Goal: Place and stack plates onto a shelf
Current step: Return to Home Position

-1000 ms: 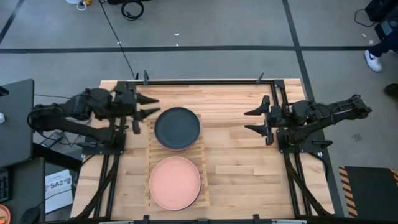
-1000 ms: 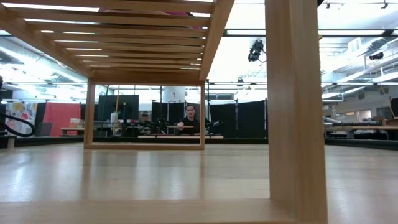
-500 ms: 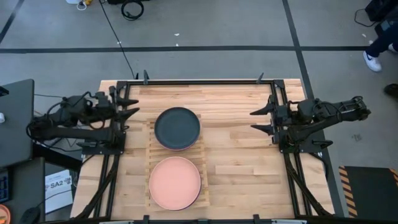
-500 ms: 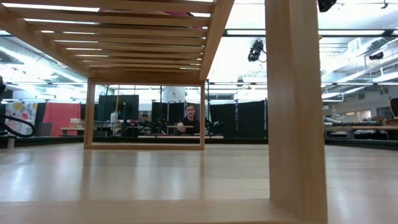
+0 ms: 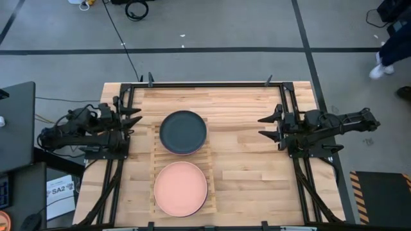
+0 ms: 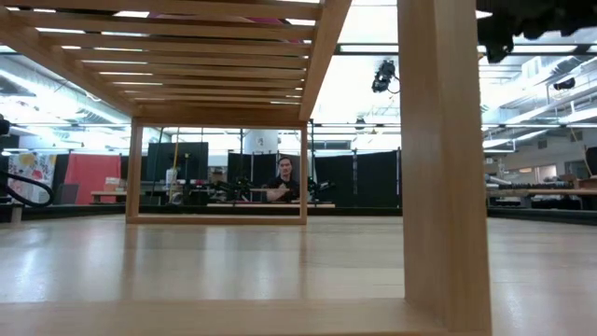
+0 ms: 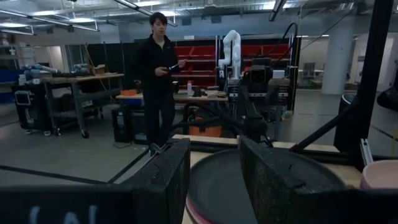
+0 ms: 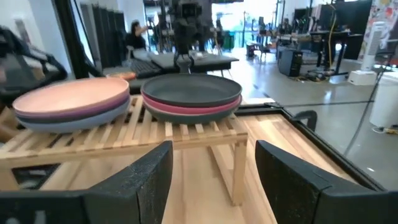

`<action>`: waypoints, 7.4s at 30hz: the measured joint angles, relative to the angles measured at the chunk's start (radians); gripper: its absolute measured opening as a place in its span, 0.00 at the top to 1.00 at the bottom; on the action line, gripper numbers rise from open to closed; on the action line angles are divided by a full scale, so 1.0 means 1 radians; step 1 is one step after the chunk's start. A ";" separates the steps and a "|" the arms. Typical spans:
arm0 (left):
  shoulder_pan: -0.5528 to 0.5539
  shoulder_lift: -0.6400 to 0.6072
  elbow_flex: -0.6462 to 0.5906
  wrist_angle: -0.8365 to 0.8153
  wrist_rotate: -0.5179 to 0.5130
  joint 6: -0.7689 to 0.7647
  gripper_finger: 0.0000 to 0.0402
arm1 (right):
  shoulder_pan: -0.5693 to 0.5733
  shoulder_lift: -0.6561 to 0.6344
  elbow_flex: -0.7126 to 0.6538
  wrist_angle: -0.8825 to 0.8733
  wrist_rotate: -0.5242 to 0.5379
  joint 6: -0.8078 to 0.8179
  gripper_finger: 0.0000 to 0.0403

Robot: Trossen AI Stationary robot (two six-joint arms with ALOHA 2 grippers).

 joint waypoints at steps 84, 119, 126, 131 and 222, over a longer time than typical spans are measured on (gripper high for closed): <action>0.000 -0.080 -0.424 0.219 0.175 0.076 0.64 | -0.034 -0.324 -0.381 0.138 -0.040 -0.017 0.42; 0.000 -0.079 -0.424 0.268 0.203 0.058 0.64 | -0.034 -0.324 -0.380 0.138 -0.041 -0.036 0.42; 0.000 -0.079 -0.460 0.377 0.208 0.070 0.64 | -0.034 -0.324 -0.380 0.138 -0.041 -0.043 0.42; 0.000 -0.073 -0.472 0.395 0.209 0.071 0.64 | -0.034 -0.324 -0.380 0.138 -0.041 -0.043 0.42; -0.011 -0.083 -0.475 0.333 0.169 0.051 0.64 | -0.034 -0.323 -0.380 0.139 -0.041 -0.043 0.42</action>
